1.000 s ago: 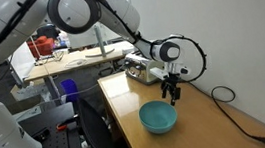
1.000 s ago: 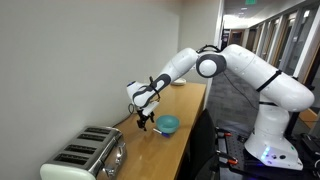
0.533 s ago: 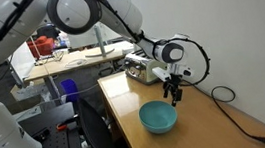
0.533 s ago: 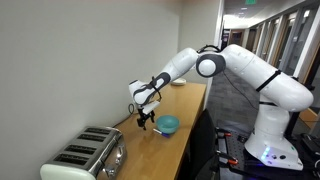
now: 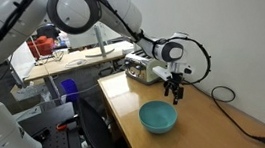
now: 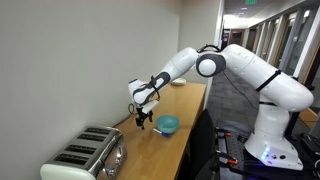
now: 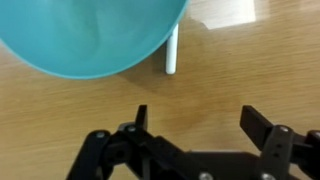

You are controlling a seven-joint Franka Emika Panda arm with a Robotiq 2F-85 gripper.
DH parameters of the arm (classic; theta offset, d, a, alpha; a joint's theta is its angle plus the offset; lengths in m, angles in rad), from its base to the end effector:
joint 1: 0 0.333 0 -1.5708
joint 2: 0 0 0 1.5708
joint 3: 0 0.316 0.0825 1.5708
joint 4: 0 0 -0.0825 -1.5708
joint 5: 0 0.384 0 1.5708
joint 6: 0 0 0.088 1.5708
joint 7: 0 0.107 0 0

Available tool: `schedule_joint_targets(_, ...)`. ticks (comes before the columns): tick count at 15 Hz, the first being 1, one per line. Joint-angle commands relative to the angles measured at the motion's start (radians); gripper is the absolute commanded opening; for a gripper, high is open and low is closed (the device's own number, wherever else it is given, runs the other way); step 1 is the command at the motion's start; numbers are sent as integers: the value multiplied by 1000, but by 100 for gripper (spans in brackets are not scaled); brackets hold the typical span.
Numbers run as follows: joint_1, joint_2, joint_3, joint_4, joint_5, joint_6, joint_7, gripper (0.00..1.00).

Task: Put the blue pen inside the light blue bowl

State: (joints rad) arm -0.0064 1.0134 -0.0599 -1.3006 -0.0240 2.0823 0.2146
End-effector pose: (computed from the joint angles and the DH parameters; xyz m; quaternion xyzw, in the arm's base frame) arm 0.7106 -0.0398 0.1076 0.9853 -0.1210 -0.1118 0.0450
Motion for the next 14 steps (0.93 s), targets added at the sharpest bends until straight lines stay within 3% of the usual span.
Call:
schedule_joint_targets(1,13,-18,-8,-1,-13,-1,-25,100)
schedule_joint_targets(14,19,-38,-10,-60,-18,25,-27,100)
